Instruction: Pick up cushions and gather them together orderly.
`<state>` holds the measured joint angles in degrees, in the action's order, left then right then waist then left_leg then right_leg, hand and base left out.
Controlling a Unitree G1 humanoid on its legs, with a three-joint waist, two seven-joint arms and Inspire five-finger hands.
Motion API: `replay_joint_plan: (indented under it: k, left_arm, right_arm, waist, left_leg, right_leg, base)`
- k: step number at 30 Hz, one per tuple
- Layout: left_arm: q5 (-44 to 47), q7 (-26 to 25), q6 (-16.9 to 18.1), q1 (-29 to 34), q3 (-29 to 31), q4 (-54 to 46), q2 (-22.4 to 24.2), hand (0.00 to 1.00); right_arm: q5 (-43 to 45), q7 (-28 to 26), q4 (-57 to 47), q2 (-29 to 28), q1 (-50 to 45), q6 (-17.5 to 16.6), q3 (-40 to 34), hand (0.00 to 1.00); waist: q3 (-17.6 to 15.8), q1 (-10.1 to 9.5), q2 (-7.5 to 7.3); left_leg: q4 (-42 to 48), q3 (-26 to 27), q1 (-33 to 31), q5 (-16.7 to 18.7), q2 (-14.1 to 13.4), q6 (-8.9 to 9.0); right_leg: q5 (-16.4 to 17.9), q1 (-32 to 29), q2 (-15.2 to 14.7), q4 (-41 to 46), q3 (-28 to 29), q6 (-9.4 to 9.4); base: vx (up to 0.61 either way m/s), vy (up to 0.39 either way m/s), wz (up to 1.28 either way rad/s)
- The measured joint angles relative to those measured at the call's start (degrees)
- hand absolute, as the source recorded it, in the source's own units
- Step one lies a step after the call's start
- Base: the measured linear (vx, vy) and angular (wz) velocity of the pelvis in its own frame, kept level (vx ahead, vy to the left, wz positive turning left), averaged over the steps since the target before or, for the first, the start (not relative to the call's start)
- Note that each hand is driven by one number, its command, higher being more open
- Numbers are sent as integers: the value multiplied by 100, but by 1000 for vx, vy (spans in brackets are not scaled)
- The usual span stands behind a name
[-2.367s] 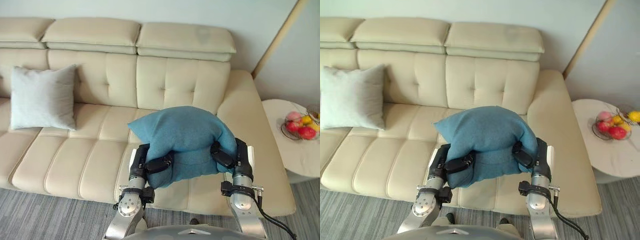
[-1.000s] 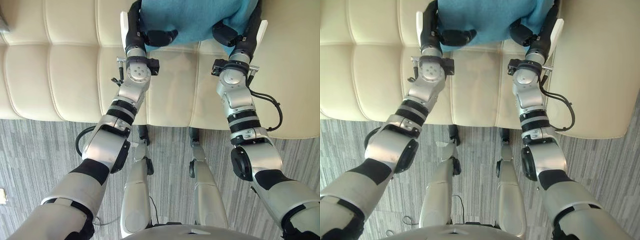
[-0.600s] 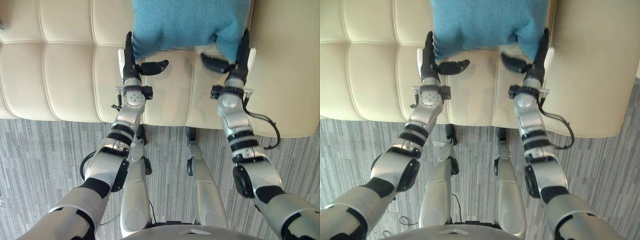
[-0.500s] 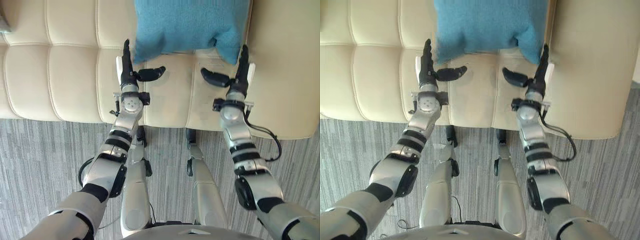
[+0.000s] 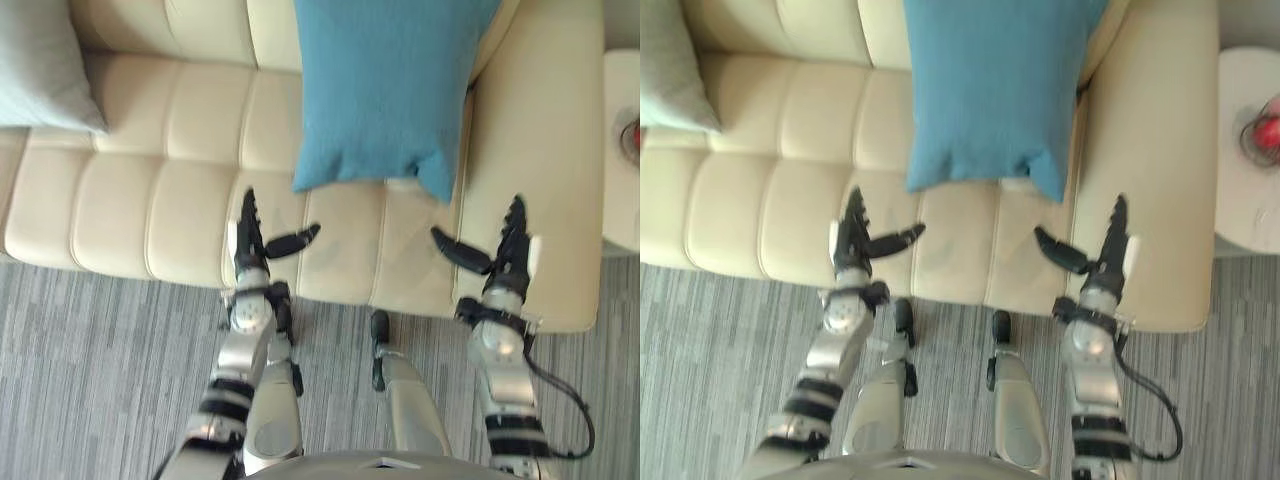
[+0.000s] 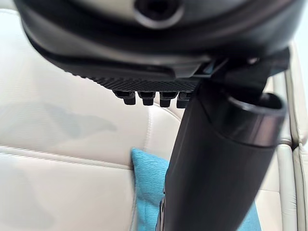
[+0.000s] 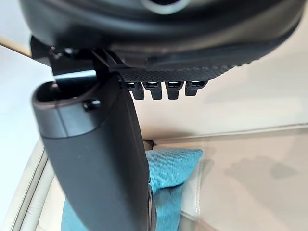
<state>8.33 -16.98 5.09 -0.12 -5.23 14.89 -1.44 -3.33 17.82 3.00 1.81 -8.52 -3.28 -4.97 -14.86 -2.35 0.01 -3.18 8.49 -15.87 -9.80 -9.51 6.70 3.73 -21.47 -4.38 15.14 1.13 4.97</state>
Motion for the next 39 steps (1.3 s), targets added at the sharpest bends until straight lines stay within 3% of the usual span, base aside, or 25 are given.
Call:
replay_joint_plan:
  k: [3,8,14,23,27,29,30,31,32,33,35,36,37,38,39]
  left_arm:
    - [-3,290,-7,644,23,373,77,100]
    - [-237,658,-37,767,403,1695,129,100]
    - [-561,734,-89,786,902,3134,51,100]
    - [-893,790,-149,712,1117,3667,-30,100]
    - [-892,799,-147,374,1115,3725,-107,100]
    - [-894,807,-148,231,1121,3715,-84,100]
    - [-898,814,-148,131,1123,3710,-49,100]
    - [-901,825,-148,99,1104,3650,-54,100]
    - [-901,824,-140,115,1106,3562,-64,100]
    - [-902,828,-143,141,1136,3491,-131,100]
    - [-908,826,-152,167,1142,3494,-96,100]
    - [-903,828,-149,195,1137,3475,13,100]
    - [-913,830,-126,197,1139,3465,11,100]
    - [-913,829,-149,165,1130,3479,-17,100]
    - [-910,825,-194,44,1100,3546,15,100]
  right_arm:
    - [-6,-356,938,-114,-377,-34,166,100]
    - [-14,-674,2464,-234,-378,6,170,100]
    - [4,-785,3787,-269,-330,6,-116,100]
    - [115,-818,4516,-222,-183,43,-534,100]
    - [115,-814,4523,-313,137,71,-502,100]
    - [115,-797,4508,-306,305,70,-501,100]
    - [119,-769,4509,-318,379,80,-509,100]
    - [118,-767,4523,-334,299,96,-508,100]
    - [118,-768,4579,-363,227,100,-506,100]
    - [117,-772,4681,-380,244,95,-512,100]
    - [117,-769,4708,-392,285,90,-518,100]
    - [124,-749,4719,-308,303,87,-553,100]
    - [120,-731,4730,-325,350,87,-539,100]
    - [123,-721,4721,-366,397,79,-538,100]
    - [123,-713,4790,-334,526,95,-537,100]
  waist:
    - [466,-26,-2]
    - [872,-33,56]
    - [1316,-38,28]
    - [1339,-41,-59]
    - [1212,-56,-212]
    - [1152,-84,-213]
    - [1043,-80,-162]
    - [1035,-80,-212]
    - [1067,-82,-268]
    - [1081,-81,-390]
    - [1123,-162,-317]
    - [1193,-366,-178]
    - [1146,-425,-251]
    - [1118,-410,-346]
    - [982,-388,-236]
  left_leg:
    - [126,-20,265,198,-2,23]
    - [98,-23,686,295,-7,50]
    - [-61,59,1021,355,-5,70]
    - [-89,581,1387,467,-28,100]
    - [903,865,772,910,-260,64]
    - [1255,1004,525,1072,-472,-125]
    - [1321,1040,494,1069,-522,-111]
    - [1404,963,503,1069,-507,-114]
    - [1483,848,497,1070,-484,-113]
    - [1606,758,449,1046,-411,-76]
    - [1587,657,297,1034,-429,-68]
    - [1409,592,200,873,-437,-232]
    - [1380,653,145,733,-403,-68]
    - [1417,634,62,670,-294,-133]
    - [1432,497,-102,543,-322,-110]
  right_leg:
    - [136,366,-21,-53,-69,-13]
    - [133,901,-24,-340,-132,-7]
    - [7,1333,-13,-784,-100,37]
    - [-262,1510,35,-1063,386,75]
    - [-599,1026,149,-856,420,42]
    - [-910,881,199,-966,136,39]
    - [-368,627,131,-22,-273,-216]
    - [306,441,-31,1401,-655,-261]
    - [591,484,-173,2358,-847,-114]
    - [604,498,-232,2582,-908,29]
    - [596,590,-82,2059,-970,47]
    - [786,933,132,1263,-939,81]
    - [1019,991,47,1360,-943,-128]
    - [1174,1060,13,1150,-904,-176]
    - [1127,1160,155,749,-973,-303]
  base:
    - [80,-15,5]
    - [32,11,2]
    - [19,20,-5]
    - [8,35,-29]
    - [-115,10,-58]
    - [-208,-16,-51]
    - [-209,-60,-14]
    - [-140,-98,21]
    - [-117,-188,44]
    - [-96,-183,31]
    - [-89,-97,-7]
    - [-83,-42,-38]
    - [-112,-72,-25]
    - [-153,-116,15]
    - [-200,-104,41]
